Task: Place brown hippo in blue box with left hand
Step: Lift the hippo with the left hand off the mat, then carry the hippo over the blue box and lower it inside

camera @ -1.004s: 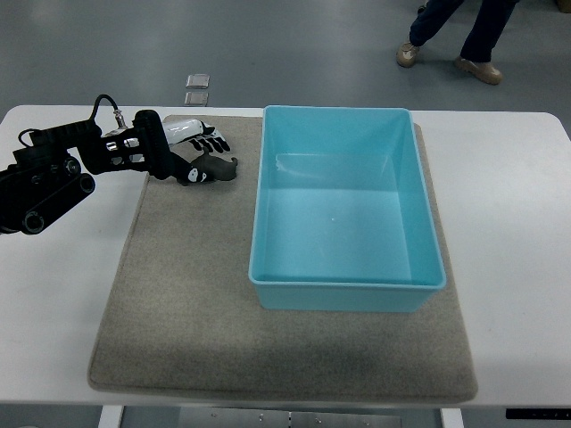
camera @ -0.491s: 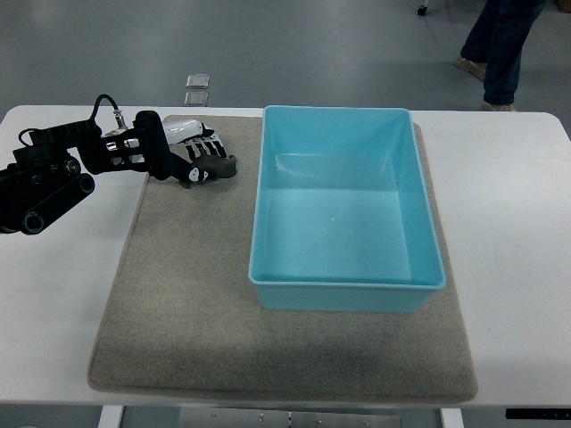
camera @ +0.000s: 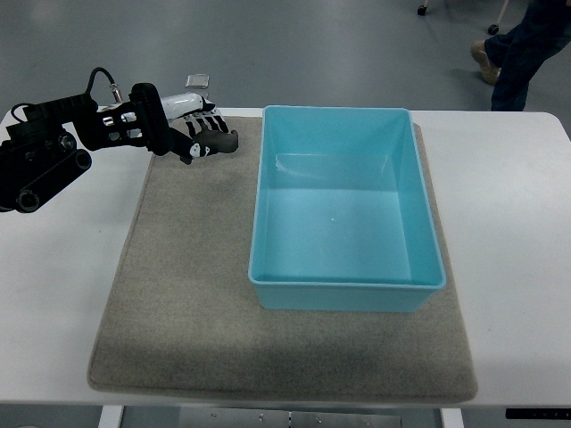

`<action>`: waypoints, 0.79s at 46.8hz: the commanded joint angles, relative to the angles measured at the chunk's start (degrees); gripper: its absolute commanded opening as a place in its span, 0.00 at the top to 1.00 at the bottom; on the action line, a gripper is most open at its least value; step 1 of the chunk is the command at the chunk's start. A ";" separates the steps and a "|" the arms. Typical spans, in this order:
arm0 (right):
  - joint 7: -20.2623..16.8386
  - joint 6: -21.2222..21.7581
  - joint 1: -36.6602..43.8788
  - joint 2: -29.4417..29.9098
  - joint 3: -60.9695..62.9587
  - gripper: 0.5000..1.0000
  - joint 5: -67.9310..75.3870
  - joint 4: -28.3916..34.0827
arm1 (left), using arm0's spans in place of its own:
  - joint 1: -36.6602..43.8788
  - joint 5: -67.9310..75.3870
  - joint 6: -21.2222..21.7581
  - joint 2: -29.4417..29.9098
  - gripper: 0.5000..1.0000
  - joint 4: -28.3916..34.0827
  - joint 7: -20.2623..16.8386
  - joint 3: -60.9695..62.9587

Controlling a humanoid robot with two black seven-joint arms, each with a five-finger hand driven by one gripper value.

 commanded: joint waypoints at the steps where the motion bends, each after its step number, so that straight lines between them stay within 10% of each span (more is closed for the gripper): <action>1: 0.02 0.00 0.00 0.00 0.00 0.13 0.00 0.00 | -3.14 -0.90 -0.09 1.54 1.00 0.02 0.00 -0.16; 37: 0.02 0.00 0.00 0.00 0.00 0.13 0.00 0.00 | -10.88 -5.13 -4.40 -12.78 1.00 -9.13 3.42 8.54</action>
